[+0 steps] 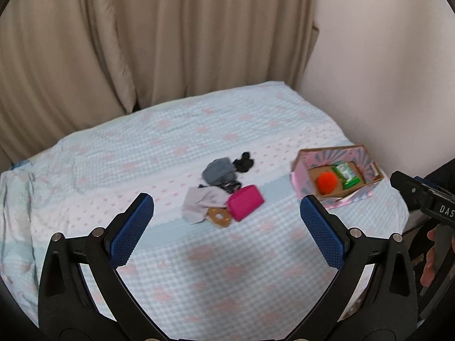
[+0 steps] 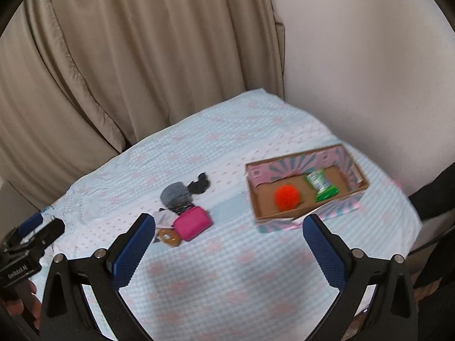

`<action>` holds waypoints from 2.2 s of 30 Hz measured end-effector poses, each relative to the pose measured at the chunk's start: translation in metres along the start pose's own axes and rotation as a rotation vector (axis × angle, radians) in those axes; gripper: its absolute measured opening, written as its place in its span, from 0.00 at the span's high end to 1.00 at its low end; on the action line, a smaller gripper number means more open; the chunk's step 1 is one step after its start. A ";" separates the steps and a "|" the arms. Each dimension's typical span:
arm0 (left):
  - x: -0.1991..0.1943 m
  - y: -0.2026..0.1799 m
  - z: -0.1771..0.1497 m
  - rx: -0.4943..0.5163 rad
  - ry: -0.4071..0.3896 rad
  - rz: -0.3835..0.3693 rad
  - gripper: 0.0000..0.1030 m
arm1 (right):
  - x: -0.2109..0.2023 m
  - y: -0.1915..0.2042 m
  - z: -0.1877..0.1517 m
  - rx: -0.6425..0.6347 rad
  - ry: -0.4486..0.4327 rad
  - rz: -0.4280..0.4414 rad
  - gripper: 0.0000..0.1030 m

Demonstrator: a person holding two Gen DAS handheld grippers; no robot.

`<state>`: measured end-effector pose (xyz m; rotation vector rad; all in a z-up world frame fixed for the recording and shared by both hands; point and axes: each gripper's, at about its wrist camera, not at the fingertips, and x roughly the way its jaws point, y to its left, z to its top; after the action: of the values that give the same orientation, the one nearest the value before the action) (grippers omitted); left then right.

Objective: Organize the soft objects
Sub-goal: 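Grasp the grey cloth with the left tool while the right tool grasps the magenta pouch, then carry the grey cloth and magenta pouch over the box with both tools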

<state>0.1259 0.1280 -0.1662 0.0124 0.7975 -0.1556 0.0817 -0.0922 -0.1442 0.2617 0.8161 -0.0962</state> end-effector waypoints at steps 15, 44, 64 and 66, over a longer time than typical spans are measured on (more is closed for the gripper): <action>0.185 0.075 -0.029 -0.102 0.172 -0.058 0.00 | 0.170 0.037 -0.031 0.152 0.161 0.065 0.00; 0.398 0.079 -0.083 -0.190 0.391 -0.125 0.61 | 0.388 0.058 -0.090 0.375 0.388 0.156 0.17; 0.355 0.109 -0.067 -0.277 0.331 -0.120 0.86 | 0.364 0.064 -0.072 0.310 0.365 0.141 0.55; 0.346 0.108 -0.064 -0.281 0.320 -0.118 0.87 | 0.356 0.066 -0.068 0.296 0.356 0.144 0.55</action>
<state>0.3335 0.1930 -0.4632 -0.2818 1.1348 -0.1538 0.2888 -0.0047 -0.4363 0.6286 1.1347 -0.0344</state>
